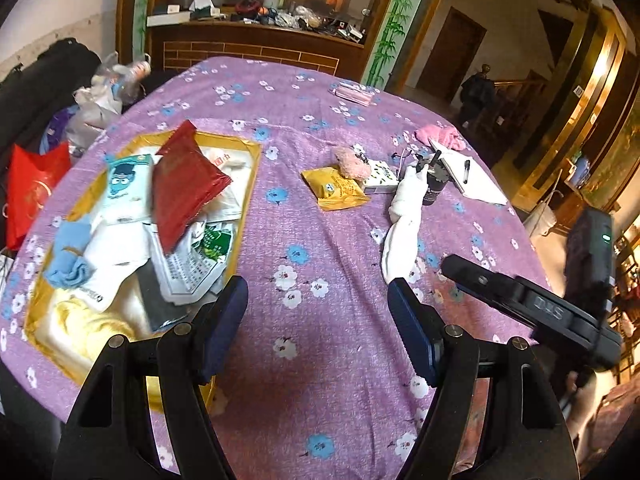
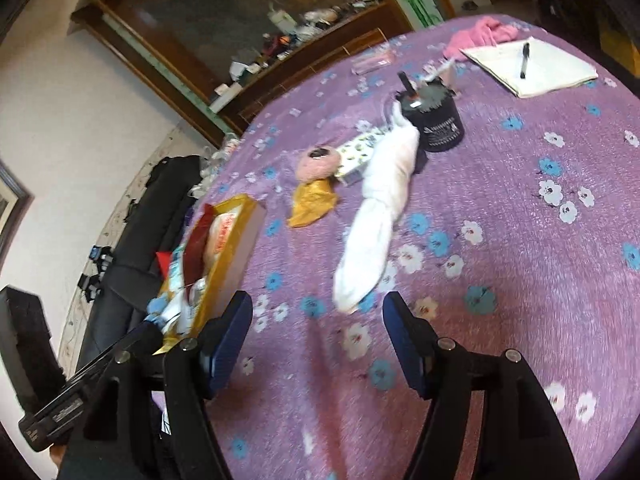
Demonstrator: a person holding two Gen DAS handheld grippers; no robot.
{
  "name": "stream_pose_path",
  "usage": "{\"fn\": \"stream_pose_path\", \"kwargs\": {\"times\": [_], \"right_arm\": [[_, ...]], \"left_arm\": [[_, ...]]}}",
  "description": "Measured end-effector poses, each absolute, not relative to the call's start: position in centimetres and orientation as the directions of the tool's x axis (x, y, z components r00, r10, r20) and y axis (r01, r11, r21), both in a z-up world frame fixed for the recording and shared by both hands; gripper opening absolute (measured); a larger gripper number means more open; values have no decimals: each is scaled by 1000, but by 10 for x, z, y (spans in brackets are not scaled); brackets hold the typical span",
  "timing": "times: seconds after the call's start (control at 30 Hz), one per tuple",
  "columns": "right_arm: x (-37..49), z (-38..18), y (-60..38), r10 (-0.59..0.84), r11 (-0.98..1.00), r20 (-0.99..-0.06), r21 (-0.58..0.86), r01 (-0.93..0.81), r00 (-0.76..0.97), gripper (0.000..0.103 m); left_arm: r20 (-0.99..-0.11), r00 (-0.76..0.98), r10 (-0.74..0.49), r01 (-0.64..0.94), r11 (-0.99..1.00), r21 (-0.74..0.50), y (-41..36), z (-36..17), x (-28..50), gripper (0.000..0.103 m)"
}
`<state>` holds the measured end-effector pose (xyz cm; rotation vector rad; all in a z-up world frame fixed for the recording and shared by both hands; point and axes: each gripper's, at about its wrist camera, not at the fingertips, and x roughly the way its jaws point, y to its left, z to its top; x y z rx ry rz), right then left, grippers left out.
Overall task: Organize soft objects
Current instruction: 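Grasp the white fluffy cloth with the right gripper while the left grasps the pink pompom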
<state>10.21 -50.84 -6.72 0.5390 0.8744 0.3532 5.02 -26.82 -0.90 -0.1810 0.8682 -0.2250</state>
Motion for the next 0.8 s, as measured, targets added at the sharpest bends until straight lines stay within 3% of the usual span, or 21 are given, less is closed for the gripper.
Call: {"fn": "stream_pose_path", "kwargs": {"times": [0.5,0.6,0.73,0.8], "right_arm": [[202,-77,-526,435,833,-694,553,37,574,67],[208,-89,-524,439,824,-694,564,51,571,59],[206,-95,-520,420,839,-703,542,49,574,39],[206,-95,-520,414,845,-708,532,47,573,35]], "left_arm": [[-743,594,-309,178,951,-253,-287,-5,126,73],[-771,552,-318,186,948,-257,-296,-12,150,73],[-804,490,-336,197,942,-273,-309,-24,180,73],[-817,466,-339,202,940,-275,-316,-29,196,73]]}}
